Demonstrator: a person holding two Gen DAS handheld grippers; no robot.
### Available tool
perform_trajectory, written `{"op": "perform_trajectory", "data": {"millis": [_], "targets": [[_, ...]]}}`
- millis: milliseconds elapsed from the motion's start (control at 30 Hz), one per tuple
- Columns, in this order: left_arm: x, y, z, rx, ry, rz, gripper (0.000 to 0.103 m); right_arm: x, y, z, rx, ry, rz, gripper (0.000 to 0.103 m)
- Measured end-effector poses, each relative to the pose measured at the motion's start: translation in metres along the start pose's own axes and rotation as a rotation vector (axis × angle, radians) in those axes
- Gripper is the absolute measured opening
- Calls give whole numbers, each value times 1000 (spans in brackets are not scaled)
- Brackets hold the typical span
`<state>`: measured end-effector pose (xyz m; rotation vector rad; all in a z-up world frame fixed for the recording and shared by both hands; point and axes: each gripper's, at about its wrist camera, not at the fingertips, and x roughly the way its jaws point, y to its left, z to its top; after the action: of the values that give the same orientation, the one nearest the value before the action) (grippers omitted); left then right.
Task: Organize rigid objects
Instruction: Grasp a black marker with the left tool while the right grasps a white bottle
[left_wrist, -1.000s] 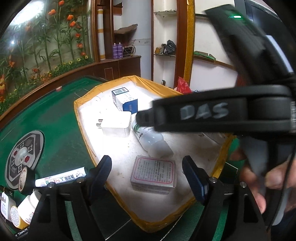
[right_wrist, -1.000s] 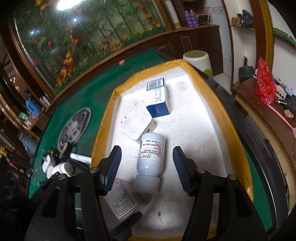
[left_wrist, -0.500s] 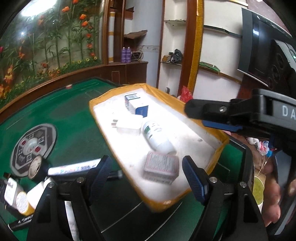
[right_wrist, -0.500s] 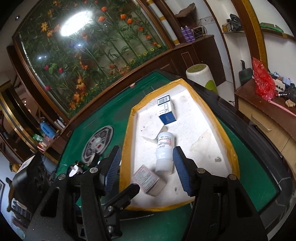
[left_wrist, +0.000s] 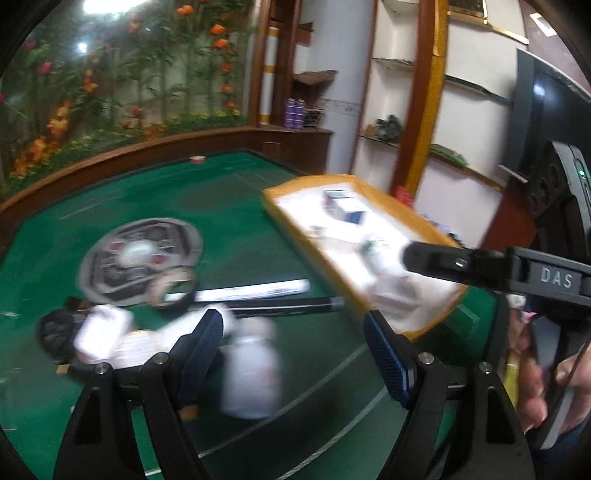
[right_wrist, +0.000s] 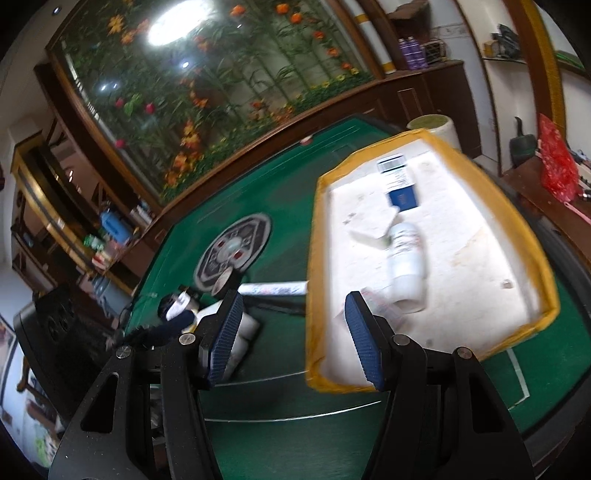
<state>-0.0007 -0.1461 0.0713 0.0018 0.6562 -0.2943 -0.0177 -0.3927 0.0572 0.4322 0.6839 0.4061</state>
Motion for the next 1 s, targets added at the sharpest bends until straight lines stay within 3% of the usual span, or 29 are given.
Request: {"op": "perform_trajectory", "data": {"millis": [233,433,500,567,667,767,1000], "targets": [[-11,67,-23,-6,73,119,79,23,22,-13,-49,65,36,58],[9,86,-32,-56,161,102,79,37,34,-22,-74,108,54,58],[11,84,-37,-35,178,109,72,39,38,-25,-86,117,58,58],[13,79,-42,-9,203,100,46,40,42,-28,-97,123,58,58],[10,68,-46,28,221,58,31,43,43,-32,-98,139,53,58],[7,54,-49,60,242,2,31,46,42,-34,-99,154,56,58],[26,37,-36,135,269,61,32,56,48,-39,-106,185,48,58]]}}
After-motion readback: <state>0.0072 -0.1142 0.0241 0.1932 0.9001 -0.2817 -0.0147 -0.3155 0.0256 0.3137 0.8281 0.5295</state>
